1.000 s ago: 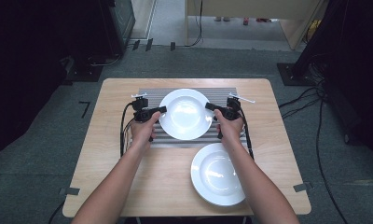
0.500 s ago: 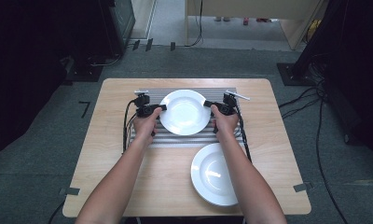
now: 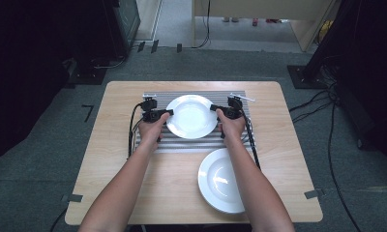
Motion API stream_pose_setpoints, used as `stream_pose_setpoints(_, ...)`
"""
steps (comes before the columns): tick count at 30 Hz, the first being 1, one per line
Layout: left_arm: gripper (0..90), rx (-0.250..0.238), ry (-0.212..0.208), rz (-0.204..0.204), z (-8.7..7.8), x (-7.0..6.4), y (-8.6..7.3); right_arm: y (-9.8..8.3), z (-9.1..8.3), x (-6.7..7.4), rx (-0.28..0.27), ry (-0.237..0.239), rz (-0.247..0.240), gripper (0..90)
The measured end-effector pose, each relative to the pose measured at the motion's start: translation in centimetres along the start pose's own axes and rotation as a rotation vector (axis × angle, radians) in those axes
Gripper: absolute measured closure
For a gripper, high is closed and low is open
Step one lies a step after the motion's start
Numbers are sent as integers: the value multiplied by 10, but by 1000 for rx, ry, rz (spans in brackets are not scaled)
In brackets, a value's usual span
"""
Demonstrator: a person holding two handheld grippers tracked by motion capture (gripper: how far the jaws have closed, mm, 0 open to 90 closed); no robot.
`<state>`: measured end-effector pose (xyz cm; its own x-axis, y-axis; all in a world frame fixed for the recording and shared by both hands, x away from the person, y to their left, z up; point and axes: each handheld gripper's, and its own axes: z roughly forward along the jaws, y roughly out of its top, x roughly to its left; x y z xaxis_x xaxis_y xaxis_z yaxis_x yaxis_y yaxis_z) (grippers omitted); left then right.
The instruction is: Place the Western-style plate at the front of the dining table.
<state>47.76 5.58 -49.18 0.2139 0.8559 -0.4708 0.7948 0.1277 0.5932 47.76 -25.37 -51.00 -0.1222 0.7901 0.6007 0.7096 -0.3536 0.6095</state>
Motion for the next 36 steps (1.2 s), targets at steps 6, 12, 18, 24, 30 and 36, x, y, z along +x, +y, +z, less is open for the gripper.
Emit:
stream_pose_setpoints(6, 303, -7, 18, 38, -14, -4, -1, 4, -12, 13, -45, -40, -82, 423)
stream_pose_setpoints(12, 166, -20, -6, 102, -33, -12, -4, 8, -29, 23, 3, -84, -149, 268)
stream_pose_setpoints(18, 69, -55, 1, 128, -57, -12, -8, 6, -52, 27, 7, -149, -248, 253)
stream_pose_setpoints(24, 33, -78, -4, 176, -77, -13, -15, 4, -77, 33, -2, -92, -320, 231)
stream_pose_setpoints(30, 32, -97, -12, 225, -94, -18, -27, -4, -98, 37, -18, -48, -352, 212)
stream_pose_setpoints(36, 31, -100, 25, 270, -106, -23, -41, -11, -117, 39, -25, -60, -410, 205)
